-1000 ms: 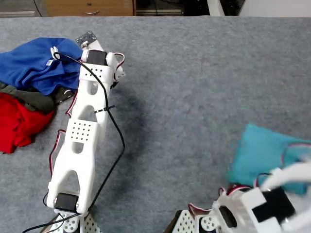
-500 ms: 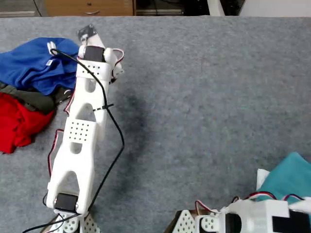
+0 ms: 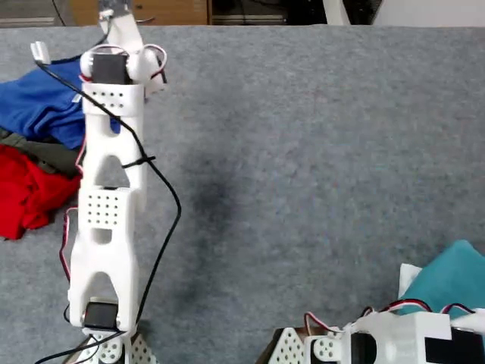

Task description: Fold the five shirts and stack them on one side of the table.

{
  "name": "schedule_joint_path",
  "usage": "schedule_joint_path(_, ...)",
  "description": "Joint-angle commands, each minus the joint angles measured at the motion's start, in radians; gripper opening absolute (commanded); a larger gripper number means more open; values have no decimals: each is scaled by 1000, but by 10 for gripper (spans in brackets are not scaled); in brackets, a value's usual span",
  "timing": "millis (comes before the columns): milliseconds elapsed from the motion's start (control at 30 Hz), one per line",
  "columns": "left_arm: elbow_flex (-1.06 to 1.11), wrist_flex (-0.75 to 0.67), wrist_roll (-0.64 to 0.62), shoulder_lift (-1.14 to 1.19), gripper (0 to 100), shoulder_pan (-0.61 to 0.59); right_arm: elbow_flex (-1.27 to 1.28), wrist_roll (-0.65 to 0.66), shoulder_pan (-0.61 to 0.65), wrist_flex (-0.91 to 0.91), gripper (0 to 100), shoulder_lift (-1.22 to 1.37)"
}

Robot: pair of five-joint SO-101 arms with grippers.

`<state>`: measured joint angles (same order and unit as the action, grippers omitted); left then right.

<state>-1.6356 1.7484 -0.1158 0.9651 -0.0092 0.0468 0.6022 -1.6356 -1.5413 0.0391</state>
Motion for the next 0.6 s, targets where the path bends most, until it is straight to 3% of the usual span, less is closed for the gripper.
schedule_joint_path(0,-26,14,21,-97,30,-75,-36,12,-12,6,314,-24)
schedule_joint_path(200,-21,12,28,-145,32,-334,-65,6,10,6,314,-97)
schedule_joint_path(300,-14,8,92,-122,33,-465,-62,5,45,-23,314,-137)
schedule_joint_path(500,46,-77,118,51,184,-626,-64,-77,193,-144,314,-197)
schedule_joint_path(567,58,-123,127,124,192,-651,-64,-107,249,-170,314,-222)
